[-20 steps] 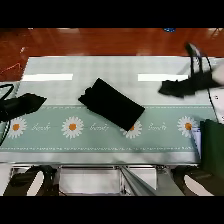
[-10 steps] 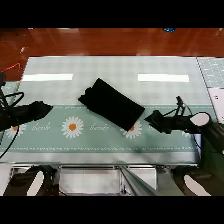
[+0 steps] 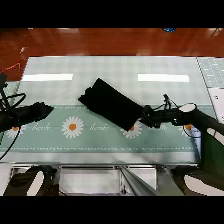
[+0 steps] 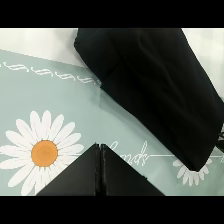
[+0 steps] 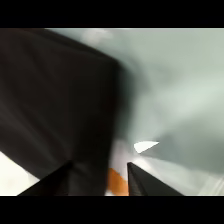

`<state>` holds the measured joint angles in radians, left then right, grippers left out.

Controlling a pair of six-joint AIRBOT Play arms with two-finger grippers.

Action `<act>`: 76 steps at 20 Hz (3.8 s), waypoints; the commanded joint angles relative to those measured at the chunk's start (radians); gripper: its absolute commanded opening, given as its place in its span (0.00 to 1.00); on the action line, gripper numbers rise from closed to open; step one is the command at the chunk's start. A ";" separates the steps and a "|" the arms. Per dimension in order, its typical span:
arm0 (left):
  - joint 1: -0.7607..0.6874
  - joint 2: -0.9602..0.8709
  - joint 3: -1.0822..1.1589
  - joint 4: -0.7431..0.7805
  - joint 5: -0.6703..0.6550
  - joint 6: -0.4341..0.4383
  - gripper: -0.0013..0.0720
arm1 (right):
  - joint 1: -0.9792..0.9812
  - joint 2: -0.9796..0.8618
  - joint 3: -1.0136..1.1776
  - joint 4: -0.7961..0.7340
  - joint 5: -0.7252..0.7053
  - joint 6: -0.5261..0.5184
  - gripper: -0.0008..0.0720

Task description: Fold the shirts.

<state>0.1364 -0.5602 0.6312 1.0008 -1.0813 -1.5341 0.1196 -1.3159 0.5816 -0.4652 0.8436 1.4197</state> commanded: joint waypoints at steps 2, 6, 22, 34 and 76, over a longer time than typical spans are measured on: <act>0.000 -0.001 -0.001 0.000 0.000 0.000 0.04 | 0.117 -0.126 0.150 0.014 0.002 -0.014 0.57; 0.000 -0.001 -0.001 0.000 0.000 0.000 0.04 | 0.179 -0.209 0.272 0.011 0.021 -0.057 0.05; 0.000 -0.001 -0.001 0.000 -0.003 0.000 0.04 | 0.019 -0.207 1.358 -0.573 0.482 0.219 0.04; 0.000 -0.001 0.000 0.000 0.014 0.000 0.04 | -0.695 -0.057 1.455 -0.526 0.922 0.288 0.04; -0.322 -0.785 0.659 0.473 -0.119 -0.159 0.04 | 0.190 -0.284 0.975 -1.210 0.563 0.302 0.05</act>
<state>-0.1898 -1.3212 1.3464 1.3663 -1.1591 -1.5967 0.2291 -1.4994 1.5520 -1.5440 1.3308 1.6733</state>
